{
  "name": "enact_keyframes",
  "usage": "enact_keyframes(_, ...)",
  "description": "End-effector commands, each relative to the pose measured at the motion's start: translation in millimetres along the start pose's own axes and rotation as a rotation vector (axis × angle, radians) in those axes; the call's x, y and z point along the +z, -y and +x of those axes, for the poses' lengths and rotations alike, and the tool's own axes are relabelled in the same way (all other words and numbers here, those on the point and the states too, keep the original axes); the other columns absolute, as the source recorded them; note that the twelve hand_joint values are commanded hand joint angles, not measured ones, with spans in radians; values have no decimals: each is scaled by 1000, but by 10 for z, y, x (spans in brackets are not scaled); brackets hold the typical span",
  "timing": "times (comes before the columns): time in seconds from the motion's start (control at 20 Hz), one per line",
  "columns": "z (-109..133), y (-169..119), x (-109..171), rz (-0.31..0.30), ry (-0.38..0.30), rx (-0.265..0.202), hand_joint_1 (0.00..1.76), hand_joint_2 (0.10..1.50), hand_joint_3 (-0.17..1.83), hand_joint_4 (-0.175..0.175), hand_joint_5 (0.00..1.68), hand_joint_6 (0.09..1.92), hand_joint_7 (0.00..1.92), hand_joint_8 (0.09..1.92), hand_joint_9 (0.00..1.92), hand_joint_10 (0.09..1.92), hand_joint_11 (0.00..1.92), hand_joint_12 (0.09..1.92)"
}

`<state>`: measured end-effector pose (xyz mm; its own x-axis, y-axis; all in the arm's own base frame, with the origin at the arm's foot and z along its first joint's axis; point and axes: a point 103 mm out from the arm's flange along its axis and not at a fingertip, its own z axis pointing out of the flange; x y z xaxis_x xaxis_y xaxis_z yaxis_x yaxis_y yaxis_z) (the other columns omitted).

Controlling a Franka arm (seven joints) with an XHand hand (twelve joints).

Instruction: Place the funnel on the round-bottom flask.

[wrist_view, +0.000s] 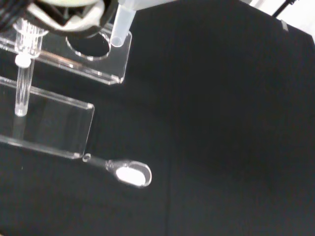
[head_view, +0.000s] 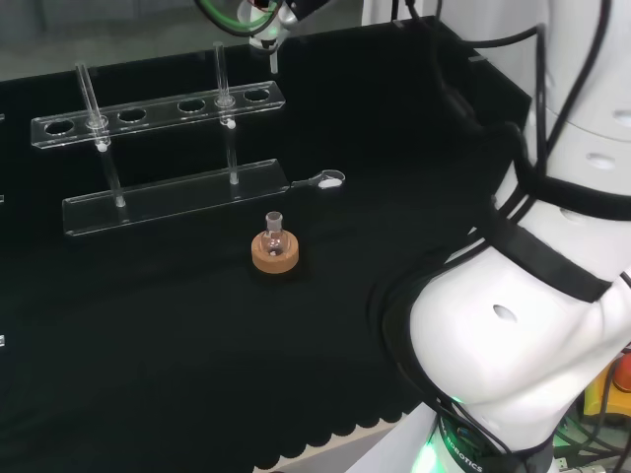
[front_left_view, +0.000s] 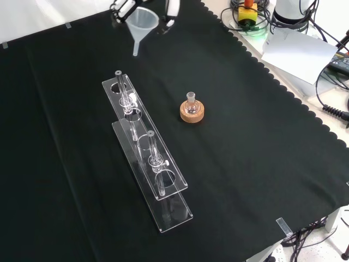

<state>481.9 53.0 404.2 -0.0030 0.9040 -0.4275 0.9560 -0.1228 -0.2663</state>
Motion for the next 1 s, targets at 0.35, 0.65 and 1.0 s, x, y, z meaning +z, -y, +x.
enact_keyframes(0.35,402,932,395,52,-37,3,958,746,753,11,821,740,728,632,1090,365,736,1221)
enact_keyframes(0.65,634,950,656,99,-36,-30,952,754,755,11,837,745,734,636,1093,367,737,1222)
enact_keyframes(1.0,858,857,960,148,-66,-67,950,757,754,9,840,743,735,638,1093,369,737,1221)
